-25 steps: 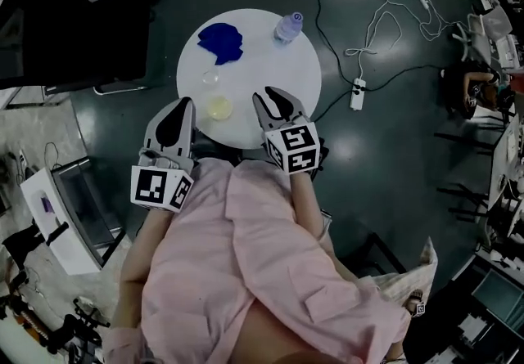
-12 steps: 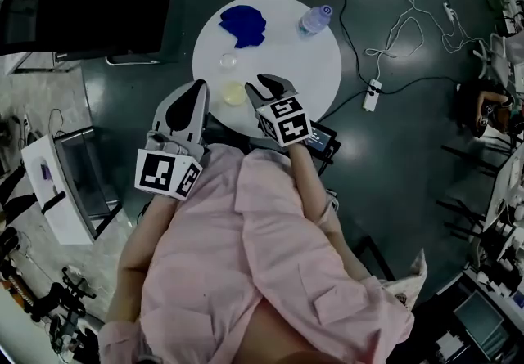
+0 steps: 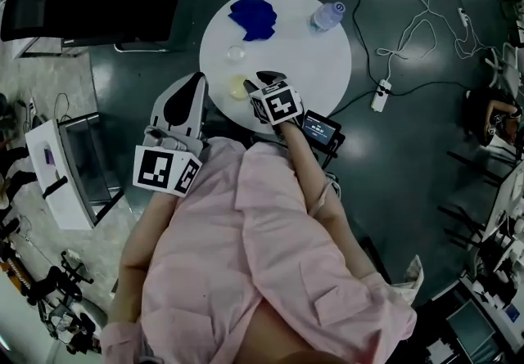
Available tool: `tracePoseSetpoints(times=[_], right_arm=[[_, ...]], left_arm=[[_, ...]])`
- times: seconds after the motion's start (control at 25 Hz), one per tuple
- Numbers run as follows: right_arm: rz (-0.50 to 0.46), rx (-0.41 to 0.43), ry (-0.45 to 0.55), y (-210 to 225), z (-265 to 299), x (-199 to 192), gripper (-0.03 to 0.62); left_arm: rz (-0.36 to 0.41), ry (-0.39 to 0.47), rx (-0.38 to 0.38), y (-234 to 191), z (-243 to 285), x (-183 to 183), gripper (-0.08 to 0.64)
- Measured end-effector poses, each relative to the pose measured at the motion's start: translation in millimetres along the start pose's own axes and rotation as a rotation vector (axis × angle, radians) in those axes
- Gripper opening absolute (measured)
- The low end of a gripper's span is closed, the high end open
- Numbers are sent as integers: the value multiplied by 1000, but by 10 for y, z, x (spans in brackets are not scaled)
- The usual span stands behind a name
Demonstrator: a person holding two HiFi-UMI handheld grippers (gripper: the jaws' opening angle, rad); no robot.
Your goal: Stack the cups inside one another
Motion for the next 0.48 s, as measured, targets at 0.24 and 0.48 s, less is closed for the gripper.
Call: tracePoseSetpoints(times=[0.24, 0.48], right_arm=[[12, 31, -60, -9, 194, -75, 132], [23, 26, -130, -6, 326, -177, 132]], left_arm=[[-9, 2, 22, -33, -20, -3, 9], [-17, 5, 32, -75, -32, 2, 9]])
Point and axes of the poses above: the fingertips, and each gripper's own axes: z forward along the fingers, y to its right, x out of its top, the point moved 2 cm from there along -z, backward along the fingers, and after that the axes turned 15 degrees about -y, right-handed, at the moved point
